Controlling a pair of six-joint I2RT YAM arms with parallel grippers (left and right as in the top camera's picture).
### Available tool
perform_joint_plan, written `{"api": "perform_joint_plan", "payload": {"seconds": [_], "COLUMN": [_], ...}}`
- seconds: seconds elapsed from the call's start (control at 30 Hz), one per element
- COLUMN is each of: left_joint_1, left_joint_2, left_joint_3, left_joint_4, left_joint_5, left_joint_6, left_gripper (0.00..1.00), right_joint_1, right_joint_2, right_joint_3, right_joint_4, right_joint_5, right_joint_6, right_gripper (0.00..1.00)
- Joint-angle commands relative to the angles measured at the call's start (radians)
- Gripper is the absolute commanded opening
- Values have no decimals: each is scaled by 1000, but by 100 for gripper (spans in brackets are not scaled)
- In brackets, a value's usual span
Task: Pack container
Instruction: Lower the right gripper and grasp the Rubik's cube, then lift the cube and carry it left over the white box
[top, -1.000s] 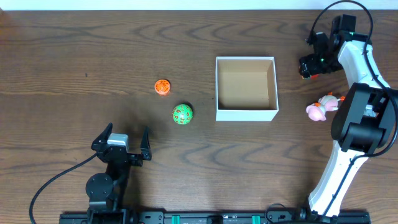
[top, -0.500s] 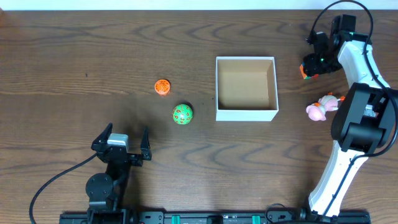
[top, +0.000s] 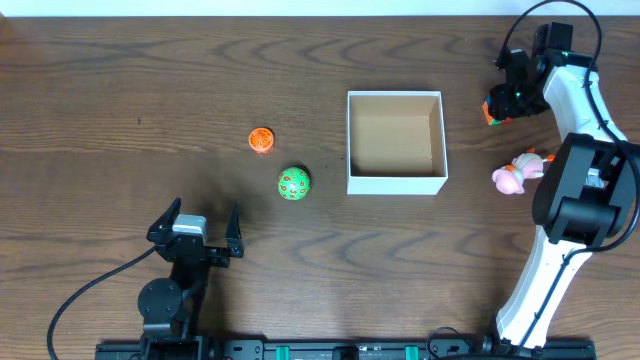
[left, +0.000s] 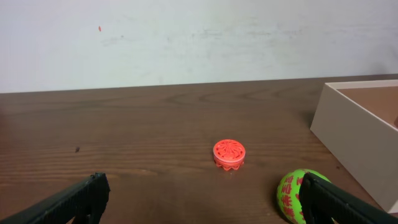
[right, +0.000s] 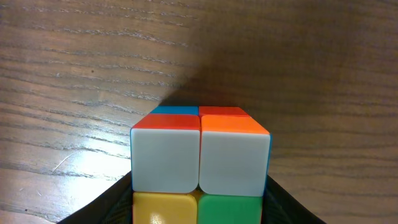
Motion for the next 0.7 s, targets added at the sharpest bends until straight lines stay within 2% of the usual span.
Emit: {"api": "perform_joint_plan", "payload": {"seconds": [0.0, 0.33, 0.67], "left_joint_1": [3, 3, 3], "left_joint_2": [-6, -6, -6], "left_joint_3": [-18, -18, -18], "left_joint_4": [-34, -34, -34], "left_joint_5": [11, 11, 11], "left_joint_6": [13, 13, 13], "left_gripper": [98, 98, 98], "right_joint_1": [1, 27, 196], "right_joint_2": [-3, -142, -401], "right_joint_3": [13, 99, 140], "right_joint_4": [-4, -96, -240], "right_joint_5": [-8, -9, -50], "right_joint_6": [29, 157, 400], "right_gripper": [44, 43, 44]}}
